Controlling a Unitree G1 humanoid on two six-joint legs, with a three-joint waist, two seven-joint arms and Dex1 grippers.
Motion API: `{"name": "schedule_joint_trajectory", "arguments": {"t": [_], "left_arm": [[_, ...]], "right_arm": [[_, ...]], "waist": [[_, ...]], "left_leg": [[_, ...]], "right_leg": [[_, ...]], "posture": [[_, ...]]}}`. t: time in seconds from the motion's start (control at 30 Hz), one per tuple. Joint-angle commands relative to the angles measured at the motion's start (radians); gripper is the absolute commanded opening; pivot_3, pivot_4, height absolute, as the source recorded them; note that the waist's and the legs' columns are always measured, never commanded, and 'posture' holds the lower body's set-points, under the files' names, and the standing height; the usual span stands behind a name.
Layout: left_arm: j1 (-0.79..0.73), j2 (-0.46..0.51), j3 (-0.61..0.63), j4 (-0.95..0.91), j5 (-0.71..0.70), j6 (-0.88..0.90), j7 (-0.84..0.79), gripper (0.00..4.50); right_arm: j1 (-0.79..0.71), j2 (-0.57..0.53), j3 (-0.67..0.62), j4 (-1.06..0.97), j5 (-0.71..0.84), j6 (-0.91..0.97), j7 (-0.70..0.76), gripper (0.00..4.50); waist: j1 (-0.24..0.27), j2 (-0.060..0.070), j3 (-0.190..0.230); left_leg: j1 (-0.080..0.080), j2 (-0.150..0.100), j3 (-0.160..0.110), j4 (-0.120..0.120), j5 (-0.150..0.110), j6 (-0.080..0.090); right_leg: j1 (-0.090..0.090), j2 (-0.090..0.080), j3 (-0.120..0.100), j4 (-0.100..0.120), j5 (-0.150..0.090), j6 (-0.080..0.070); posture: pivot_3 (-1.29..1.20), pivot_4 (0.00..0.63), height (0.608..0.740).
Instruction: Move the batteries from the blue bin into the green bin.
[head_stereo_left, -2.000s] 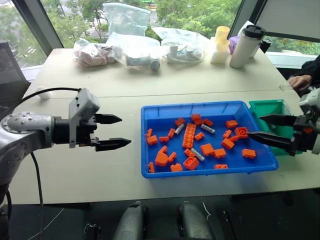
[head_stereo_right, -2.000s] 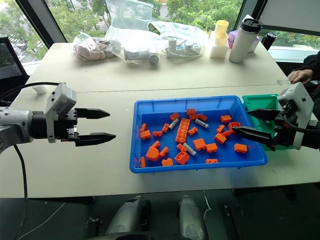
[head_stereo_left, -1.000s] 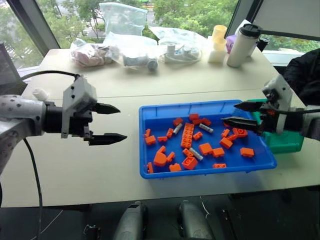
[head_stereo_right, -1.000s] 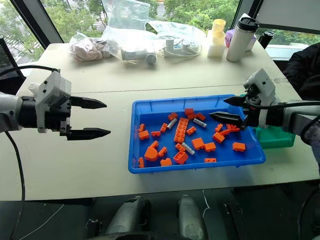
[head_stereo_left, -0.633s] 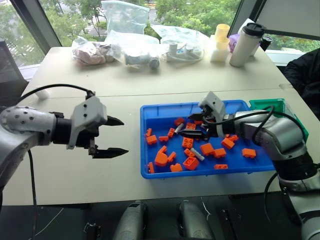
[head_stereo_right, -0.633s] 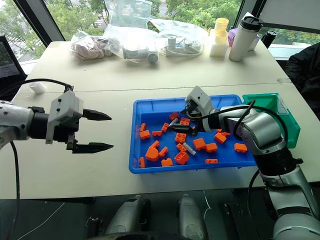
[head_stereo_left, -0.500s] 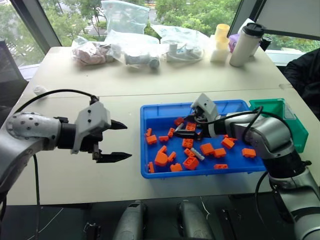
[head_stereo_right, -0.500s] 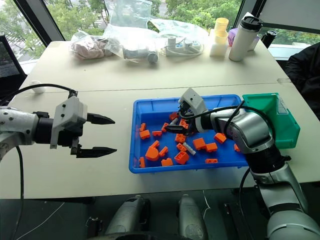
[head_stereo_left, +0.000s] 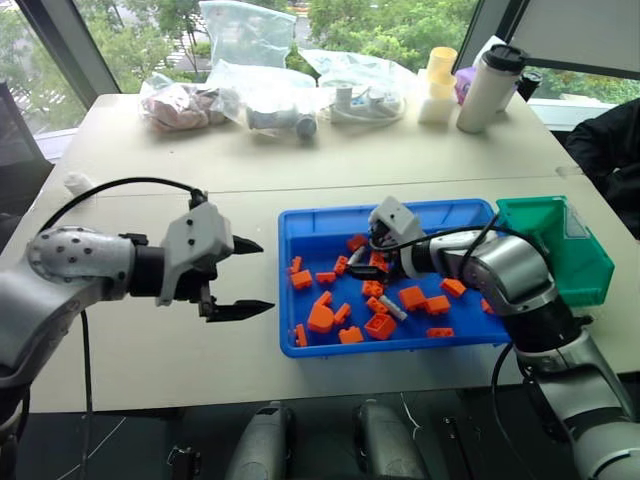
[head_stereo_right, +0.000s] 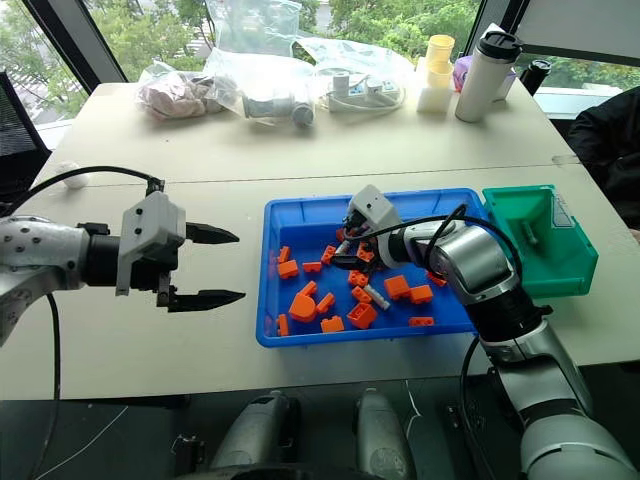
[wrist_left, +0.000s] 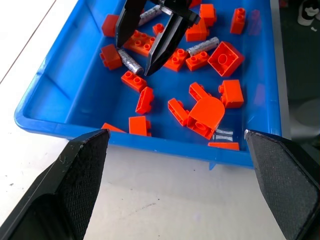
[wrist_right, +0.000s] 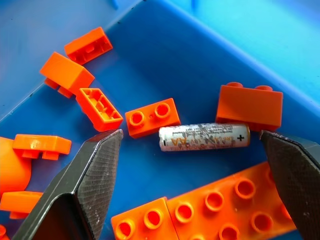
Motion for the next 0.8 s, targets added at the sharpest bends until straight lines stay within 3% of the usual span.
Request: {"name": "schedule_joint_trajectory", "arguments": {"t": [0.03,0.2,0.3,0.37,0.4,0.63,0.7,0.8], "left_arm": [[-0.03,-0.001,-0.002,0.01,0.024,-0.027,-0.01,4.49],[-0.042,-0.006,-0.017,0.033,0.058,-0.05,-0.02,4.49],[-0.041,-0.014,-0.018,0.029,0.062,-0.053,-0.019,4.5],[-0.039,-0.017,-0.02,0.027,0.064,-0.056,-0.016,4.5],[-0.039,-0.019,-0.02,0.026,0.065,-0.057,-0.015,4.5],[-0.04,-0.033,-0.018,0.017,0.058,-0.054,-0.021,4.5],[-0.05,-0.057,-0.009,0.017,0.028,-0.047,-0.021,4.5],[-0.116,-0.165,0.006,0.058,-0.036,-0.038,0.022,4.5]], "right_arm": [[-0.018,0.013,0.02,0.01,-0.04,-0.022,-0.003,4.45],[-0.017,0.02,0.067,0.002,-0.085,-0.019,0.007,4.45],[-0.007,0.027,0.072,0.003,-0.098,-0.03,0.01,3.62],[-0.005,0.03,0.074,0.001,-0.105,-0.036,0.012,2.51],[-0.004,0.031,0.075,0.0,-0.109,-0.037,0.013,2.2],[-0.001,-0.004,0.059,-0.06,-0.12,-0.035,0.034,2.21],[-0.011,-0.048,-0.007,-0.123,-0.093,-0.001,0.049,2.21],[-0.046,-0.091,-0.214,-0.165,-0.039,0.077,0.018,2.21]], "waist": [[0.001,0.0,0.0],[-0.001,0.0,0.0],[-0.001,0.0,0.0],[-0.001,0.0,0.0],[-0.001,0.0,0.0],[0.0,0.0,0.0],[0.002,0.0,0.0],[0.009,0.0,0.0]], "left_leg": [[0.0,0.0,0.0,0.0,0.0,0.0],[0.0,0.0,0.0,0.0,0.0,0.0],[0.0,0.0,0.0,0.0,0.0,0.0],[0.0,0.0,0.0,0.0,0.0,0.0],[0.0,0.0,0.0,0.0,0.0,0.0],[0.0,0.0,0.0,0.0,0.0,0.0],[0.0,0.0,0.0,0.0,0.0,0.0],[-0.002,-0.001,-0.001,0.002,0.0,0.0]], "right_leg": [[0.0,0.0,0.0,0.0,0.0,0.0],[0.0,0.0,0.0,0.0,0.0,0.0],[0.0,0.0,0.0,0.0,0.0,0.0],[0.0,0.0,0.0,0.0,0.0,0.0],[0.0,0.0,0.0,0.0,0.0,0.0],[0.0,0.0,0.0,0.001,0.0,0.0],[0.0,0.0,0.0,0.001,0.0,0.0],[0.0,-0.001,-0.001,0.001,0.0,0.0]], "posture": [[0.0,0.15,0.74],[0.0,0.15,0.74],[0.0,0.15,0.74],[0.0,0.15,0.74],[0.0,0.15,0.74],[0.0,0.15,0.74],[0.0,0.15,0.74],[0.0,0.15,0.74]]}}
